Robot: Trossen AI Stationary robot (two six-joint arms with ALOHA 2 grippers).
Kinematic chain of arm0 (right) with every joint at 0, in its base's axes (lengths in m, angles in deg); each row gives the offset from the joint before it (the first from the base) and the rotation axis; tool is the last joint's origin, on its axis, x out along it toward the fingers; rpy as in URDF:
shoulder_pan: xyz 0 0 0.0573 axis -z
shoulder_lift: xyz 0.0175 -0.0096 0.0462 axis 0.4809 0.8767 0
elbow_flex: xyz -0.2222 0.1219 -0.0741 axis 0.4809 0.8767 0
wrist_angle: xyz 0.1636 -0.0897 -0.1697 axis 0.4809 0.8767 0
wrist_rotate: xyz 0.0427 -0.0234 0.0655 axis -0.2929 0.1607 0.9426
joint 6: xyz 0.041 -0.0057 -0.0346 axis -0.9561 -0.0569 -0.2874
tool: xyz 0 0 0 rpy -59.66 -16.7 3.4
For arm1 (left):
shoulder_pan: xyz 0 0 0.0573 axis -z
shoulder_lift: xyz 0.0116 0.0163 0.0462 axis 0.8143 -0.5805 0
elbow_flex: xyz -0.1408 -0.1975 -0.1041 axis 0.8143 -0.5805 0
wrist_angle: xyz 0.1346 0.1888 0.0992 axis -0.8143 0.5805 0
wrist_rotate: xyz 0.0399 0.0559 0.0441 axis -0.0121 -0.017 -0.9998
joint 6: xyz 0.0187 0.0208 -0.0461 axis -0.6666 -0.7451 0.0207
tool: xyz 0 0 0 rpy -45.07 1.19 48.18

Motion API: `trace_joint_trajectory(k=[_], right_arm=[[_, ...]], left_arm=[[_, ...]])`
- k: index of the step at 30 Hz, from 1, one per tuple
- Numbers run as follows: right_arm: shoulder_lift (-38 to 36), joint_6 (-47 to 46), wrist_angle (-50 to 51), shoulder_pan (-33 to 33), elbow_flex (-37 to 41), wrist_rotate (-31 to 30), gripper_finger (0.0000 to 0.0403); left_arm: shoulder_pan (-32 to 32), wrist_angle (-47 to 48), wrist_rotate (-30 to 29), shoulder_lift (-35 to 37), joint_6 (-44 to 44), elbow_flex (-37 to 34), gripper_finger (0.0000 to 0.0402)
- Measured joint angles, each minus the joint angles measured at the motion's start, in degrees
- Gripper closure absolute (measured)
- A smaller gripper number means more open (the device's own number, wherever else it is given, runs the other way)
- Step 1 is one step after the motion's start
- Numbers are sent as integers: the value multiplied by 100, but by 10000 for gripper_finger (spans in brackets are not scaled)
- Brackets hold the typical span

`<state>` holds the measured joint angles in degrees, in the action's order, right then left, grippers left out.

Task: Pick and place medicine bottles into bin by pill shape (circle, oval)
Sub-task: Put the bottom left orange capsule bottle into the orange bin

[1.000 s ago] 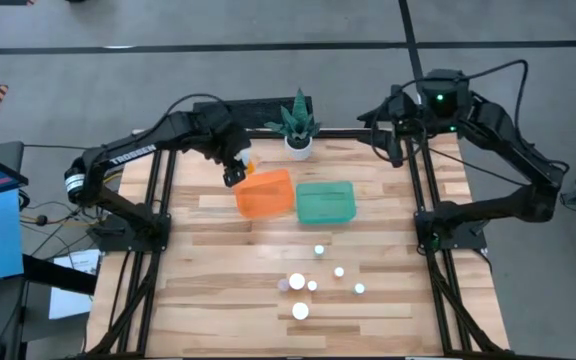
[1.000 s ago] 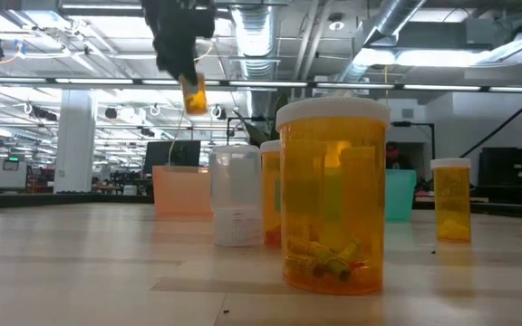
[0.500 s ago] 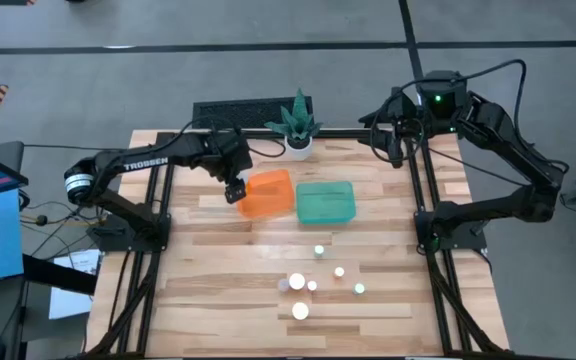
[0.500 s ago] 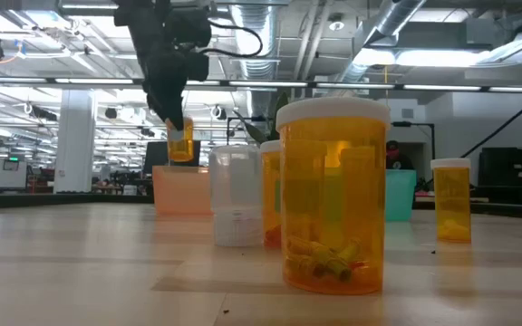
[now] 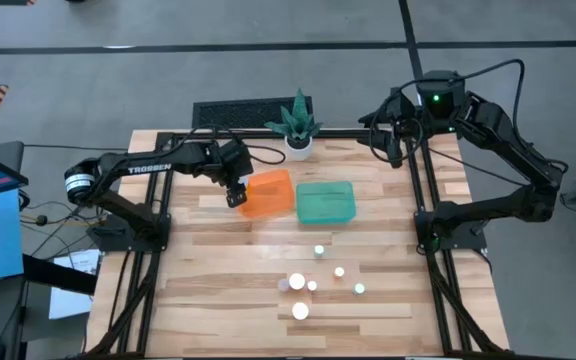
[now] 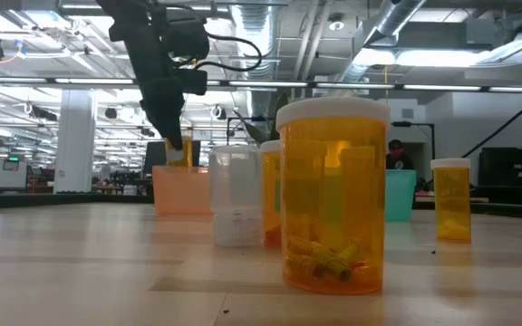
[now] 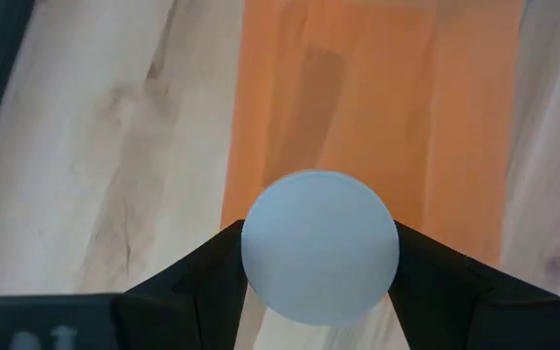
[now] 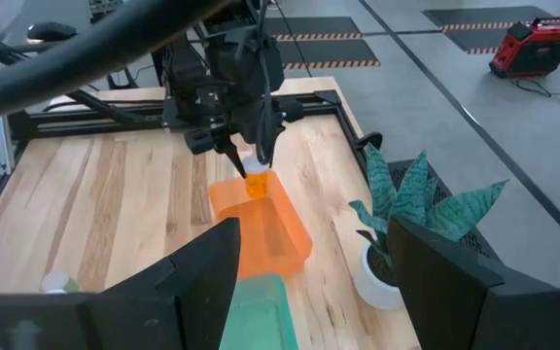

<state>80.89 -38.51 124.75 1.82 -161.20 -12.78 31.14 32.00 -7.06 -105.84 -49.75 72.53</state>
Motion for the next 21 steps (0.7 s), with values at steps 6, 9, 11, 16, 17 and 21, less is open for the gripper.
trace_joint_trajectory(k=[6,9,11,16,17,21], right_arm=[[0,2,2,2,0,-2,132],[0,4,2,0,0,-1,132],[0,7,0,0,0,0,132],[0,4,2,2,0,0,132],[0,4,8,6,0,2,132],[0,4,7,28,0,0,132]], left_arm=[[0,-162,-3,0,-48,-209,198],[0,-376,-44,0,-43,-300,198],[0,-459,-150,-33,-102,-305,198],[-2,-567,-102,-375,-186,-268,198],[0,-482,-97,-494,-191,-252,198],[20,-443,-80,-847,-197,-97,198]])
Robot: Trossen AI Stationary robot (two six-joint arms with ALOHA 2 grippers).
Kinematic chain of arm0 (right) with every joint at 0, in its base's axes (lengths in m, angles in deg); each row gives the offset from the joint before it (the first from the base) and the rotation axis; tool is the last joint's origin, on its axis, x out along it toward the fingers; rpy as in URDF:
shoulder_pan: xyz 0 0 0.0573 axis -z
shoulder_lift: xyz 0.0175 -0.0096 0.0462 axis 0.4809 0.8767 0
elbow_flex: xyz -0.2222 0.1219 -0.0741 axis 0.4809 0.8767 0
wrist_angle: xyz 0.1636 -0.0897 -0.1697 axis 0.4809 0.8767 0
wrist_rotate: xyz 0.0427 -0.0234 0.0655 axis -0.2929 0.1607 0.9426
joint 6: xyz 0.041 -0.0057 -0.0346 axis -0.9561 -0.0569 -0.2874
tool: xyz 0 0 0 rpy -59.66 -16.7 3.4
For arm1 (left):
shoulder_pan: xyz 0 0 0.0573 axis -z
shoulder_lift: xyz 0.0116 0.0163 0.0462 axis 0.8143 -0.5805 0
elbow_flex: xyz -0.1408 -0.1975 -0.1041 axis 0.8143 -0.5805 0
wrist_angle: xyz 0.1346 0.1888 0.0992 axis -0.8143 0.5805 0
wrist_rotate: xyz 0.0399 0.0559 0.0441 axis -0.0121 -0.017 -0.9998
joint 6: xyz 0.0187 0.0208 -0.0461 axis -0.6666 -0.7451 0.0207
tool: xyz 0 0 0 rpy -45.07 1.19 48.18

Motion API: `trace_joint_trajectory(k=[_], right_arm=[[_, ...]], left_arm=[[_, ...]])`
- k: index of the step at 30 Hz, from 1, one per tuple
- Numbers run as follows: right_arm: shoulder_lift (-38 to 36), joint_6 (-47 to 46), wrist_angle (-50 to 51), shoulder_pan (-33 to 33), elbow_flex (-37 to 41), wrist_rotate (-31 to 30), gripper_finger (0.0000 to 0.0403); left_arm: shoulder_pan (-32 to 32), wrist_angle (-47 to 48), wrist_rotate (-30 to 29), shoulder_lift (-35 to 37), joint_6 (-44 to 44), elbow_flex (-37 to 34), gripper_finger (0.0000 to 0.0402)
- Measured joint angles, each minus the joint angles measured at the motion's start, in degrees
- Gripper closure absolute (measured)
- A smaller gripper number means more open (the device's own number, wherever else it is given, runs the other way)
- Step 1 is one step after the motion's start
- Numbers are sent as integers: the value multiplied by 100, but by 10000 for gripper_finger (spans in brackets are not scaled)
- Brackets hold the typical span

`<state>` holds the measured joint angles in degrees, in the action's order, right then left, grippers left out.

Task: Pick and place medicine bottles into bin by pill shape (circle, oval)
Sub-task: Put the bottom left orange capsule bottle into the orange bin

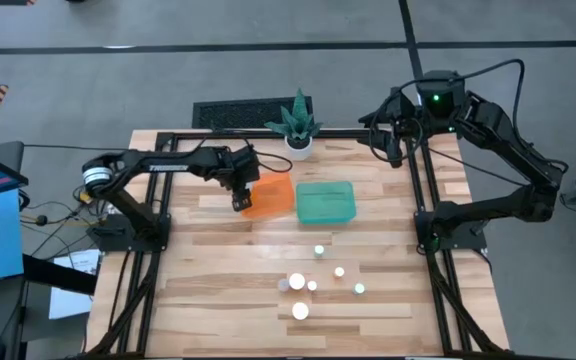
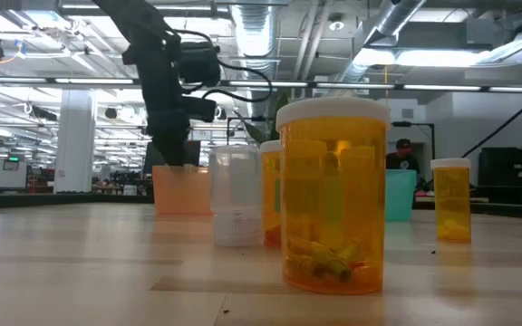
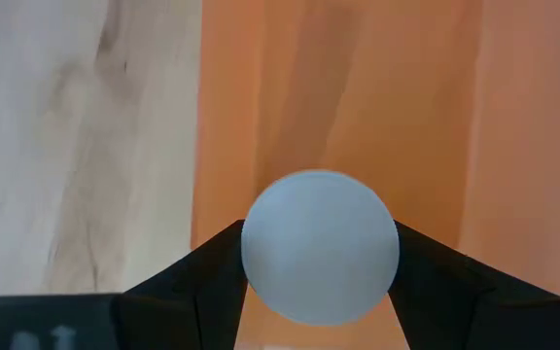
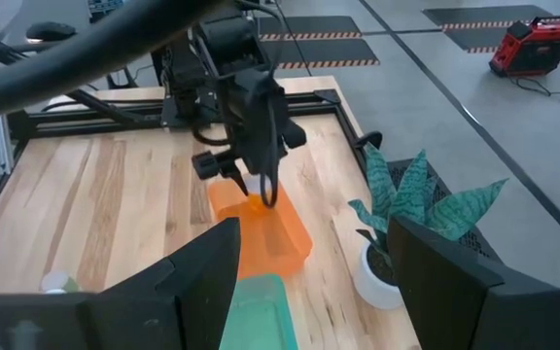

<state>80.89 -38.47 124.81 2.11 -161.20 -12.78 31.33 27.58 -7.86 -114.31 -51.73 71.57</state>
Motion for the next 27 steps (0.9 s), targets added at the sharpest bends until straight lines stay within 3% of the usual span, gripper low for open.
trace_joint_trajectory(k=[19,27], right_arm=[[0,-34,2,4,0,2,132],[0,-26,2,4,0,3,132]], left_arm=[[0,80,-194,-108,-214,69,197],[0,80,-191,-108,-252,69,176]])
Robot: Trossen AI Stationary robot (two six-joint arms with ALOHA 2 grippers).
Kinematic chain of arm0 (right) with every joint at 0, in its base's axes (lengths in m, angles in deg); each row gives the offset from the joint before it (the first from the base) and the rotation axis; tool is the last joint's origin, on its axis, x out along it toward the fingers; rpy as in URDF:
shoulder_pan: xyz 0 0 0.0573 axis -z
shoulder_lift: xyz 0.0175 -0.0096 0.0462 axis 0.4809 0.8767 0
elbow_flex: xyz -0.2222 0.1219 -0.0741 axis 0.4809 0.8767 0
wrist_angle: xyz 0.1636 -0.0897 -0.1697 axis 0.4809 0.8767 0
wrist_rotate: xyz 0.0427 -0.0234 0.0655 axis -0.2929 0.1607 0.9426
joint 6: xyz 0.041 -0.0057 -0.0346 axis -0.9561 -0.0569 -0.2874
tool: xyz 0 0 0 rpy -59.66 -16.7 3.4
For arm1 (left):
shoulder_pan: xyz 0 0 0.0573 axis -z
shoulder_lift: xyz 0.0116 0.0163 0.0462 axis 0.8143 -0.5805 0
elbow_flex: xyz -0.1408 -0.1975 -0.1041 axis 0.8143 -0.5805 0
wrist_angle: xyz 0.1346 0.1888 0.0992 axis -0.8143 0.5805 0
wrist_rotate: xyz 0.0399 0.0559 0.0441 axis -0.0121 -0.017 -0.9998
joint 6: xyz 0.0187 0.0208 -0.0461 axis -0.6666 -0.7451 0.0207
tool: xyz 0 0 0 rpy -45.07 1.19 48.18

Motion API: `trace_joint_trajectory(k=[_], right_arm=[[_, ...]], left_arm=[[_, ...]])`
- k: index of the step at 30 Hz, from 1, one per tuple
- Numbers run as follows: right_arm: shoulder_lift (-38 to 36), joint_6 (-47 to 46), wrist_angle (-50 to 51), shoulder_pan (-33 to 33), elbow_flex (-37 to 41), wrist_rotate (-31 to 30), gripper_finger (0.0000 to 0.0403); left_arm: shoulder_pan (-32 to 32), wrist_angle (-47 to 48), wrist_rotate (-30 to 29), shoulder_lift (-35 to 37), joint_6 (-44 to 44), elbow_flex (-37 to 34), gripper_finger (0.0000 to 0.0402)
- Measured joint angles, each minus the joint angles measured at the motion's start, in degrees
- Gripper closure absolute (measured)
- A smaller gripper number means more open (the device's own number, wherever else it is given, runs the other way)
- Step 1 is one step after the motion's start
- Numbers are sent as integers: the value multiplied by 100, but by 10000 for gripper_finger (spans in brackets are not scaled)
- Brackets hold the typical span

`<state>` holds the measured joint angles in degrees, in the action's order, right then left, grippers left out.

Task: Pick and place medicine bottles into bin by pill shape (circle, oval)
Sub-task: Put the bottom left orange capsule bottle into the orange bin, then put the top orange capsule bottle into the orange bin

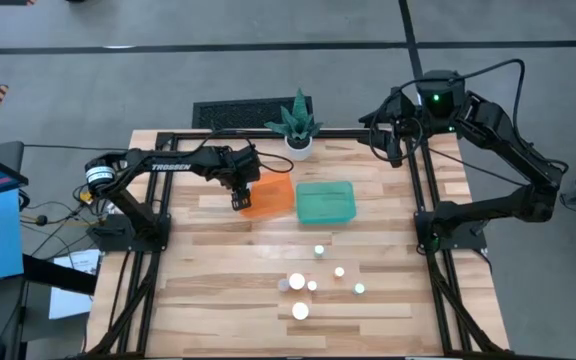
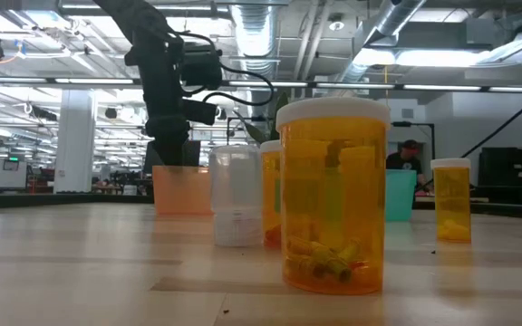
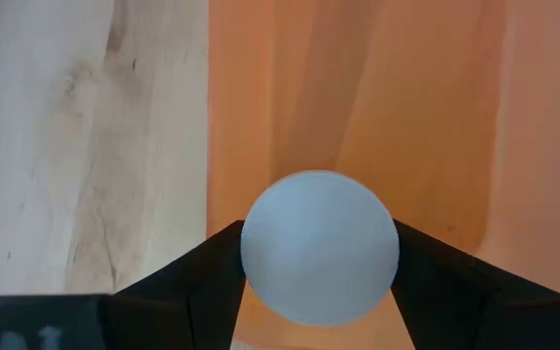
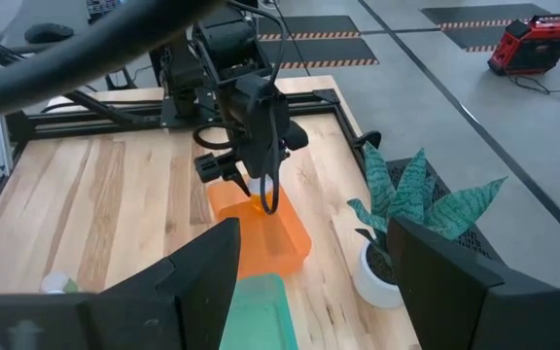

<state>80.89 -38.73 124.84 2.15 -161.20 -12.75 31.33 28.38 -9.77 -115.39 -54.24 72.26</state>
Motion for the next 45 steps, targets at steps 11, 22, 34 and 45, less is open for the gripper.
trace_joint_trajectory(k=[11,22,34,45], right_arm=[[0,24,2,0,0,2,132],[0,24,27,0,0,4,132],[0,23,234,-4,0,8,132],[-28,-13,310,-132,0,23,132]], left_arm=[[0,4,228,6,5,0,162],[68,307,269,37,145,504,56],[76,1178,364,37,289,1908,40],[721,2546,1460,37,551,3900,40]])
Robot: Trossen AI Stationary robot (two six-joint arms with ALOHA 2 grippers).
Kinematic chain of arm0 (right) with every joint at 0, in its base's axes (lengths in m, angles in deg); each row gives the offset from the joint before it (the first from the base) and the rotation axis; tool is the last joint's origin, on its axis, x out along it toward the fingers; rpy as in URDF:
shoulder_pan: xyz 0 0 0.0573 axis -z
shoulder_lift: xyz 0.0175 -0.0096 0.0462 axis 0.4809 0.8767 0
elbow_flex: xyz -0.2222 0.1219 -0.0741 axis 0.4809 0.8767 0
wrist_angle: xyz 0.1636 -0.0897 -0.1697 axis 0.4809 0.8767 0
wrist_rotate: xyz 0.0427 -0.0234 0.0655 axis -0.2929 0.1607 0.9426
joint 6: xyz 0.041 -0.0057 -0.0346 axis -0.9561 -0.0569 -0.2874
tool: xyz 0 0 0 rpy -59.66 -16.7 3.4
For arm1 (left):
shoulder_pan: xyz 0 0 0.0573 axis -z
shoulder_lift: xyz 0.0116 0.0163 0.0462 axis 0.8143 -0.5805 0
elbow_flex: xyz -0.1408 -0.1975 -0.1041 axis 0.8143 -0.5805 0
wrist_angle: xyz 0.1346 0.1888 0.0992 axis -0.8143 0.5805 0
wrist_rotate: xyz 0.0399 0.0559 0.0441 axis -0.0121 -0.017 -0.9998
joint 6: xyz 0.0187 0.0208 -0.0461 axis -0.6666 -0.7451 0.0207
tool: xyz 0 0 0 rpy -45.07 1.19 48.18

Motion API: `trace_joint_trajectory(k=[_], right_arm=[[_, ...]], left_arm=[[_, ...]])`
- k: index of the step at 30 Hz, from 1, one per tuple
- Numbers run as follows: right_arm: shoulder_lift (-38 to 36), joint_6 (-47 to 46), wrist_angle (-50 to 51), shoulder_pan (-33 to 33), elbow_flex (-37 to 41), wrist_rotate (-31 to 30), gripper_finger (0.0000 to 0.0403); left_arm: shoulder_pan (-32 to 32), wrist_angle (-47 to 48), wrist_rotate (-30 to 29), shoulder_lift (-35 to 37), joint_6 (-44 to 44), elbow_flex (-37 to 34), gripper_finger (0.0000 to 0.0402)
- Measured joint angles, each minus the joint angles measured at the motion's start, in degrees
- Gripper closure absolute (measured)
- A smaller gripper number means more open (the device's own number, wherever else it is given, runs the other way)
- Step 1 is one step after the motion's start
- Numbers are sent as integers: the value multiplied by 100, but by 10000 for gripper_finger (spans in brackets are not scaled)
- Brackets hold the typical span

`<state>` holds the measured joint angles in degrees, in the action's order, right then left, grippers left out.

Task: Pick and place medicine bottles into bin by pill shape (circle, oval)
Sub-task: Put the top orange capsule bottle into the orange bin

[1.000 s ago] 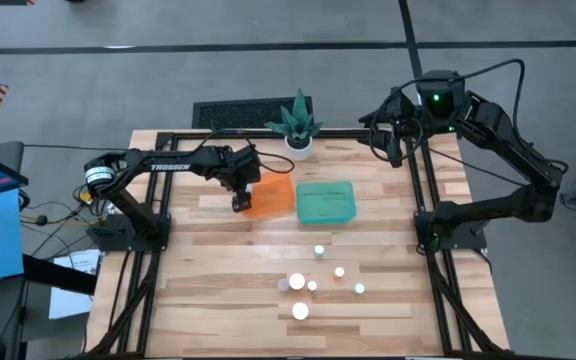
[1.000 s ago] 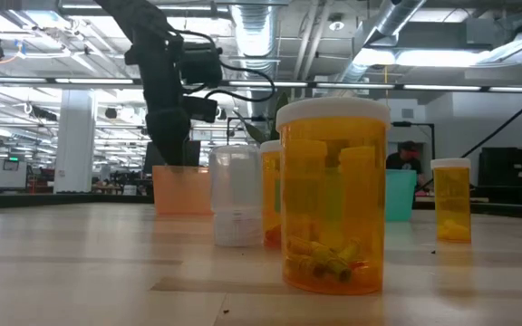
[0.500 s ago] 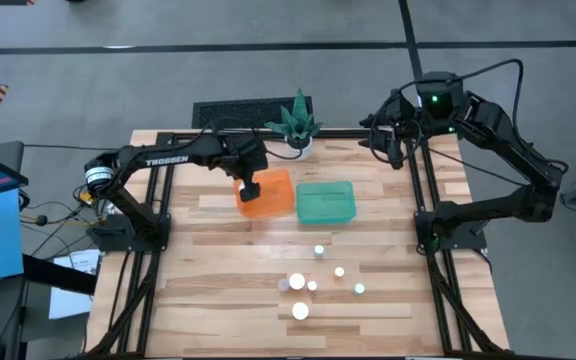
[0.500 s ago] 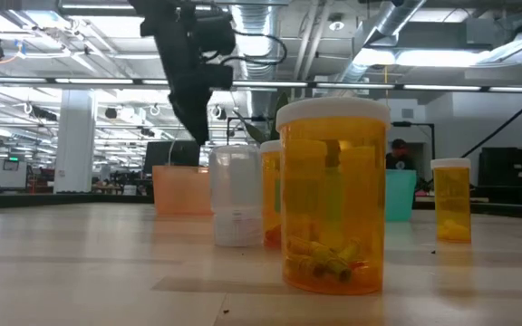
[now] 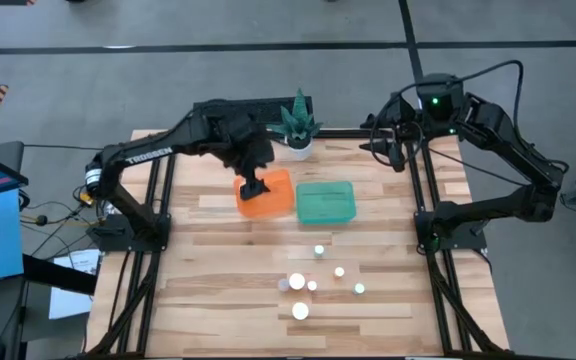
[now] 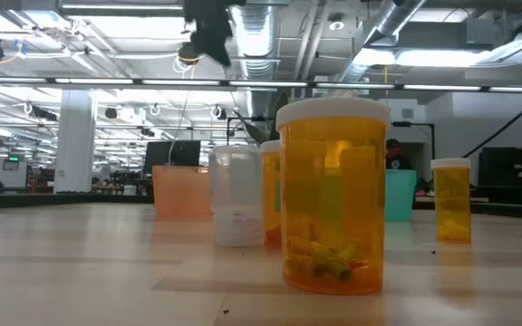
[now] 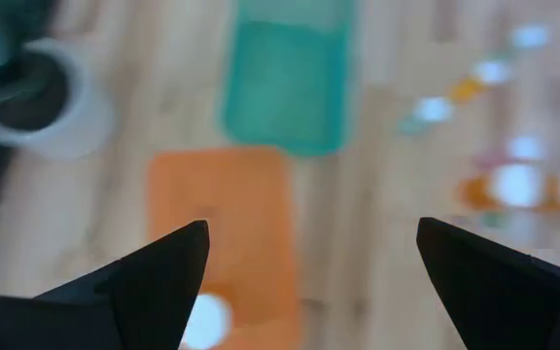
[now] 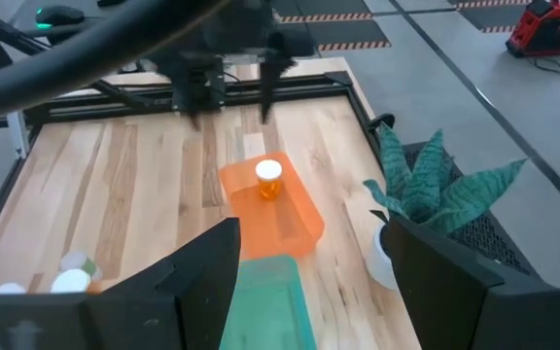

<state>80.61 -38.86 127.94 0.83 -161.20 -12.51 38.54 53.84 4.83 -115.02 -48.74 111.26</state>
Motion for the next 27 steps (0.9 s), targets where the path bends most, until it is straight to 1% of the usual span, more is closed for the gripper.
trace_joint_trajectory(k=[3,6,8,12,16,20,22,25,27], right_arm=[[0,22,-2,-95,0,0,132],[0,22,-2,-196,0,0,132],[0,22,16,-257,0,0,132],[0,37,97,-390,1,0,132],[0,42,163,-480,2,2,132],[0,39,259,-596,2,2,132],[0,42,323,-645,2,4,132],[0,39,379,-716,2,4,132],[0,39,443,-764,2,5,132]], left_arm=[[440,232,148,2,227,236,40],[967,321,90,2,469,251,40],[1353,309,-188,3,632,191,40],[2064,8,-838,-7,991,-199,40],[2671,-868,-1262,-5,1198,-707,40],[3094,-2099,-1580,-13,1244,-1381,40],[3186,-2849,-1777,-20,1338,-1800,40],[3173,-4025,-1786,-22,1555,-2332,40],[3172,-4592,-1797,-99,1587,-2560,40]])
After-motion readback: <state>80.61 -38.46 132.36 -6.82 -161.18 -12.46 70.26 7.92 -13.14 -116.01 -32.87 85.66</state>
